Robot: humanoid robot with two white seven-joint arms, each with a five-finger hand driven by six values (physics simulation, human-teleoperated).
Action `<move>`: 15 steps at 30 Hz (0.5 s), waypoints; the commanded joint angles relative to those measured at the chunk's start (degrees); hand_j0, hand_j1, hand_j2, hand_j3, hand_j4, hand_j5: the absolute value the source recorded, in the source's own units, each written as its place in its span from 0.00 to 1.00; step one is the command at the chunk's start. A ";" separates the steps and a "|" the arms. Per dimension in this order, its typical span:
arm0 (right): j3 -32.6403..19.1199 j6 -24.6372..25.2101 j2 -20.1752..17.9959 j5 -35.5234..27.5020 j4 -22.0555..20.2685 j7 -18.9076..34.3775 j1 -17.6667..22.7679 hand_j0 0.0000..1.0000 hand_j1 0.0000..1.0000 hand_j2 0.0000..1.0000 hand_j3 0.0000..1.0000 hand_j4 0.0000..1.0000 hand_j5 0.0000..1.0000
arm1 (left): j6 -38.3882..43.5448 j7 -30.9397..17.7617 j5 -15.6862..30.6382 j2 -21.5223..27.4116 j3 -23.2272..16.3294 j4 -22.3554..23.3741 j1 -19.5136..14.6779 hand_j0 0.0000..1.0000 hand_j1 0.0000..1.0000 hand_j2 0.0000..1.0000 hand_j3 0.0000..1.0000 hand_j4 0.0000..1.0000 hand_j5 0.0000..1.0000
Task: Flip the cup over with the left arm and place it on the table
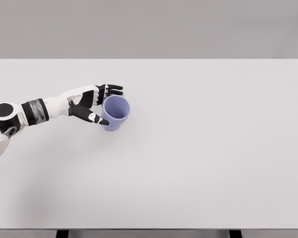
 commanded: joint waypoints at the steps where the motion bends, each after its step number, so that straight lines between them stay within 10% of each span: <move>1: -0.01 -0.01 0.00 -0.01 0.00 0.02 0.00 1.00 1.00 1.00 1.00 1.00 1.00 | -0.11 -0.01 0.26 0.16 0.06 -0.03 0.00 1.00 1.00 1.00 1.00 1.00 1.00; 15: -0.01 -0.01 0.00 -0.01 0.00 0.02 0.00 1.00 1.00 1.00 1.00 1.00 1.00 | -4.68 -0.01 -0.18 3.50 -0.02 -0.20 0.88 1.00 1.00 1.00 1.00 1.00 1.00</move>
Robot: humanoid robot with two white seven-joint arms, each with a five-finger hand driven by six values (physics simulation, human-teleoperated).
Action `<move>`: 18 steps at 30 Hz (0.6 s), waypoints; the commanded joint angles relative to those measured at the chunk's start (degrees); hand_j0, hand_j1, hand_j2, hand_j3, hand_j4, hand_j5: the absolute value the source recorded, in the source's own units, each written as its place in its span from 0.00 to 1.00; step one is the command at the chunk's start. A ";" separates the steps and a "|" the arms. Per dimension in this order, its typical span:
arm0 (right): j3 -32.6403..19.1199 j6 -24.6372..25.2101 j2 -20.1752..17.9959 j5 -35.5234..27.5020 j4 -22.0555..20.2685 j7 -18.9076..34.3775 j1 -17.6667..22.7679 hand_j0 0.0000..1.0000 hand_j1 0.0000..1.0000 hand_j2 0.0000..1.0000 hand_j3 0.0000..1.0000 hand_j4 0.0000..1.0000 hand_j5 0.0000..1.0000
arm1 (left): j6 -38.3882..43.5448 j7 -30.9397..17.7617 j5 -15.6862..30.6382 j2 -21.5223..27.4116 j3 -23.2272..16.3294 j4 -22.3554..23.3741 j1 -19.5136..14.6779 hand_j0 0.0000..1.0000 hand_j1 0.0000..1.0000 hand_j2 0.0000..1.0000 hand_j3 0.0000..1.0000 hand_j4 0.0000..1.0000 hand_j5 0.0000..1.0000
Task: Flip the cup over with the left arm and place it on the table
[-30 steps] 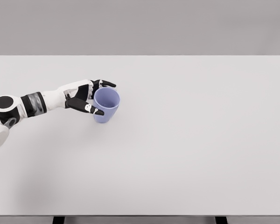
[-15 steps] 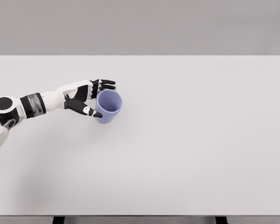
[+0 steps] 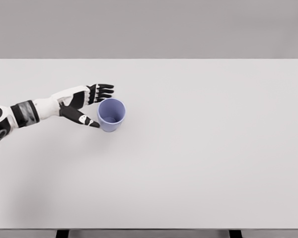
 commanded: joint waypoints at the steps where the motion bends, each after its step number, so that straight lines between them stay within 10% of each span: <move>1: -0.01 -0.01 0.00 -0.01 0.00 0.02 0.00 1.00 1.00 1.00 1.00 1.00 1.00 | -0.91 -0.01 0.33 0.56 0.07 -0.05 0.00 1.00 1.00 1.00 1.00 1.00 1.00; 18: -0.01 -0.01 0.00 -0.01 0.00 0.02 0.00 1.00 1.00 1.00 1.00 1.00 1.00 | -2.67 -0.01 0.15 5.04 3.76 0.39 0.00 1.00 1.00 1.00 1.00 1.00 1.00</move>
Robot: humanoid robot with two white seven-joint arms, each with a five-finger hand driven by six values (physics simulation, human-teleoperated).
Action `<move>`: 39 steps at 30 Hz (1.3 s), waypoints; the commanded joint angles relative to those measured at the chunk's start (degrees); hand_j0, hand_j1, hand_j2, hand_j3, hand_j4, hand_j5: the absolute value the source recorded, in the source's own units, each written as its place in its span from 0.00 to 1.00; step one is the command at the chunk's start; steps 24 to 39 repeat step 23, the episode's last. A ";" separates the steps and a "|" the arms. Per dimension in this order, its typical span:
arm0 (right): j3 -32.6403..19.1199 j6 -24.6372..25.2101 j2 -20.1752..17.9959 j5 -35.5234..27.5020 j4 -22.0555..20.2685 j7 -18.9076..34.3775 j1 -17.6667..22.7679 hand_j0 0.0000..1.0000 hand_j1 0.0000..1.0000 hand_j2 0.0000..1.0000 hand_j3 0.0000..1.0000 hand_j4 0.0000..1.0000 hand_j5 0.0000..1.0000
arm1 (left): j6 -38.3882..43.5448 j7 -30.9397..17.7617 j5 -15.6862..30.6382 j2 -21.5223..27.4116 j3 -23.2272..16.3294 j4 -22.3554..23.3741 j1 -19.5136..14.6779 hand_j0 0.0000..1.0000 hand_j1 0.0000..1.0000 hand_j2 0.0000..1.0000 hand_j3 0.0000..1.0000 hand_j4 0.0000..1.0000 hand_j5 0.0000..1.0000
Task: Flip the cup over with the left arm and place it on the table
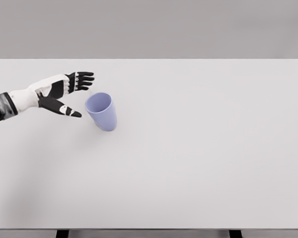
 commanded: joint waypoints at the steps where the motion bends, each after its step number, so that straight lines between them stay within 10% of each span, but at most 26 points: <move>1: -0.01 -0.01 0.00 -0.01 0.00 0.02 0.00 1.00 1.00 1.00 1.00 1.00 1.00 | -0.21 0.00 0.33 0.43 0.46 0.06 0.09 1.00 1.00 1.00 1.00 1.00 1.00; 39: -0.01 -0.01 0.00 -0.01 0.00 0.02 0.00 1.00 1.00 1.00 1.00 1.00 1.00 | -6.28 0.00 -1.34 5.35 0.46 -0.29 2.11 1.00 1.00 1.00 1.00 1.00 1.00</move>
